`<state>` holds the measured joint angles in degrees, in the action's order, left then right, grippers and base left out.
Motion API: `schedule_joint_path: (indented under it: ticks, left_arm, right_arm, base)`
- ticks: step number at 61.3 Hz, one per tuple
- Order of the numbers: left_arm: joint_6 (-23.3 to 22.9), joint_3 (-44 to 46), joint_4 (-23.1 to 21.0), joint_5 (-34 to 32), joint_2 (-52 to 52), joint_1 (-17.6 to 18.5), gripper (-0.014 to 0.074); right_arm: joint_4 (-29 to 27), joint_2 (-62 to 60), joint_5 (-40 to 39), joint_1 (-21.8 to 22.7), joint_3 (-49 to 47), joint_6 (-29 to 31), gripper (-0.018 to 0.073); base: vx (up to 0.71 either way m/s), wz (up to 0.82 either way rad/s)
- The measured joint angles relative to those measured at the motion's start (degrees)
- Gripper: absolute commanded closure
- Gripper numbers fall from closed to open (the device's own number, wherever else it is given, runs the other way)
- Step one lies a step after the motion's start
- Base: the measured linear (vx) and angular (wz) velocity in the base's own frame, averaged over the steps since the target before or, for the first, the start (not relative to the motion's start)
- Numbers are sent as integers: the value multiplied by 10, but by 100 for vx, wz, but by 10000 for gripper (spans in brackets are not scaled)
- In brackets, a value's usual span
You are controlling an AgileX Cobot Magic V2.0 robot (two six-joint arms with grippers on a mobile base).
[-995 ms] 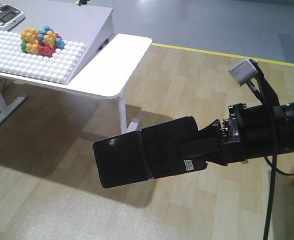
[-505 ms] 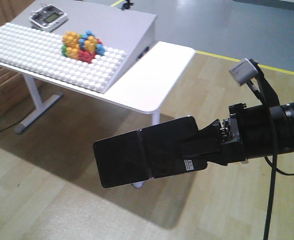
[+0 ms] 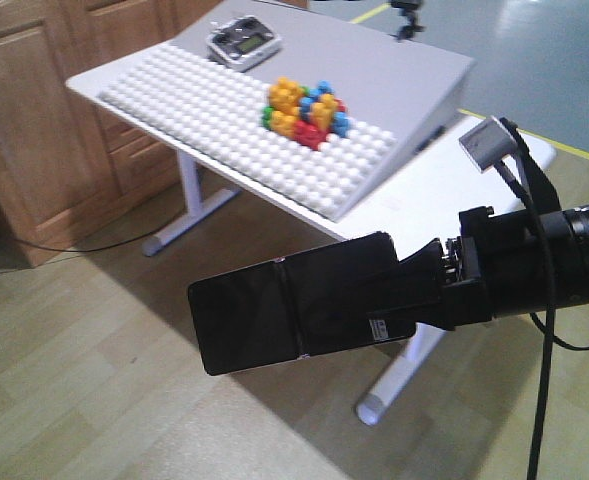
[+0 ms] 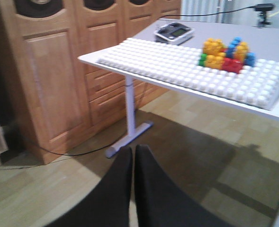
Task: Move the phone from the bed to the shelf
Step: 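Keep holding the phone while the base turns past the white desk, then carry the phone in the right gripper toward the wooden shelf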
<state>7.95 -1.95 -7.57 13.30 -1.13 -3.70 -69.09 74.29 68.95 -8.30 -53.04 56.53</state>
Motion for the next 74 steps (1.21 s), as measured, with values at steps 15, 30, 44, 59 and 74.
schedule_joint_path:
  ticks: [15, 30, 44, 59, 74]
  left_arm:
    - [0, 0, 0, 0, 0, 0, 596]
    - [0, 0, 0, 0, 0, 0, 596]
    - [0, 0, 0, 0, 0, 0, 596]
    - [0, 0, 0, 0, 0, 0, 596]
    - [0, 0, 0, 0, 0, 0, 596]
  right_arm:
    - [0, 0, 0, 0, 0, 0, 561]
    - [0, 0, 0, 0, 0, 0, 561]
    - [0, 0, 0, 0, 0, 0, 561]
    - [0, 0, 0, 0, 0, 0, 561]
    - [0, 0, 0, 0, 0, 0, 561]
  base:
    - [23, 49]
    - [22, 44]
    - [22, 43]
    - [21, 40]
    - [19, 37]
